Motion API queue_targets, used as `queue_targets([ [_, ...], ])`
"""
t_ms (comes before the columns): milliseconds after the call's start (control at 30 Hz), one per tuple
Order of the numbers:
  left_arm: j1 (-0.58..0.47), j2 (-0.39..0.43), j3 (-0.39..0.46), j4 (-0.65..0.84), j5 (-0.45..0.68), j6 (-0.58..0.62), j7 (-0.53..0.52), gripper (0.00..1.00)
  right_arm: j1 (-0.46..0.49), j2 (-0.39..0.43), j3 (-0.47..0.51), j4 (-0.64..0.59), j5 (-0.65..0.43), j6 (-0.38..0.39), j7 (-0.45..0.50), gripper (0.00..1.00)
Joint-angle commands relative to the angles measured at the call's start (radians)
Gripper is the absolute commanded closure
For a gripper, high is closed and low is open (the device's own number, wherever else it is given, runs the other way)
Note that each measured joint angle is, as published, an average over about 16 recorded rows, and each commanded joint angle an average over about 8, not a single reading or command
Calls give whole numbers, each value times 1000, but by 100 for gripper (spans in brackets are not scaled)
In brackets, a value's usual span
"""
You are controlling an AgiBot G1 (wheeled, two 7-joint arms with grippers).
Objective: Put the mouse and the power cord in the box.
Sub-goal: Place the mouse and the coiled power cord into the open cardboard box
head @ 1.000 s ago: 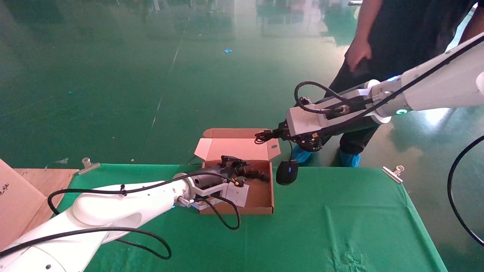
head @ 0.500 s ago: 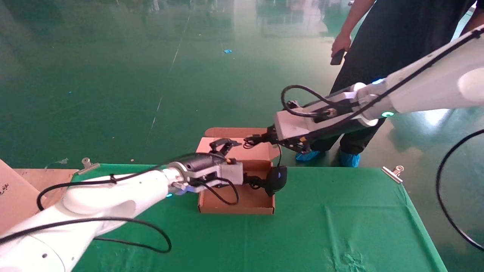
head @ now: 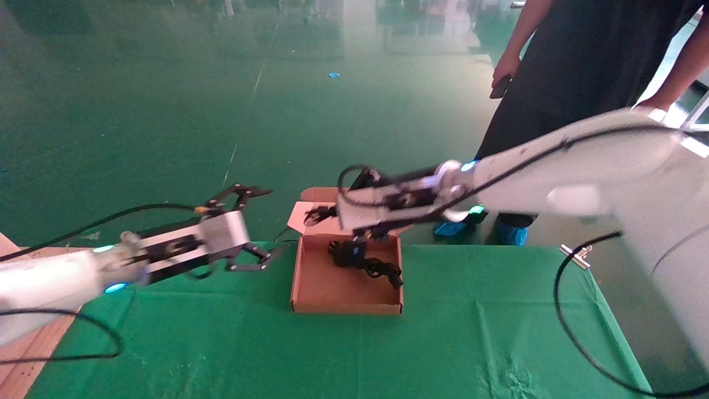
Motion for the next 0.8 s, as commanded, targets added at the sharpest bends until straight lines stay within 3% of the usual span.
queue_targets([
  [33, 7, -46, -19, 6, -31, 88, 5, 0, -35, -2, -33, 56, 19, 41, 34, 100],
  [400, -4, -83, -42, 96, -67, 235, 45, 0, -99, 5, -247, 140, 67, 196, 153, 100],
  [433, -6, -82, -41, 102, -67, 239, 48, 0, -100, 5, -260, 139, 69, 209, 156, 95],
  [667, -14, -80, -43, 132, -70, 261, 60, 0, -107, 8, -317, 131, 81, 273, 172, 8],
  [700, -14, -81, -43, 134, -71, 263, 61, 0, -108, 8, -320, 131, 82, 278, 173, 0],
  [800, -15, -81, -44, 137, -71, 266, 62, 0, -110, 8, -325, 129, 86, 285, 174, 0],
])
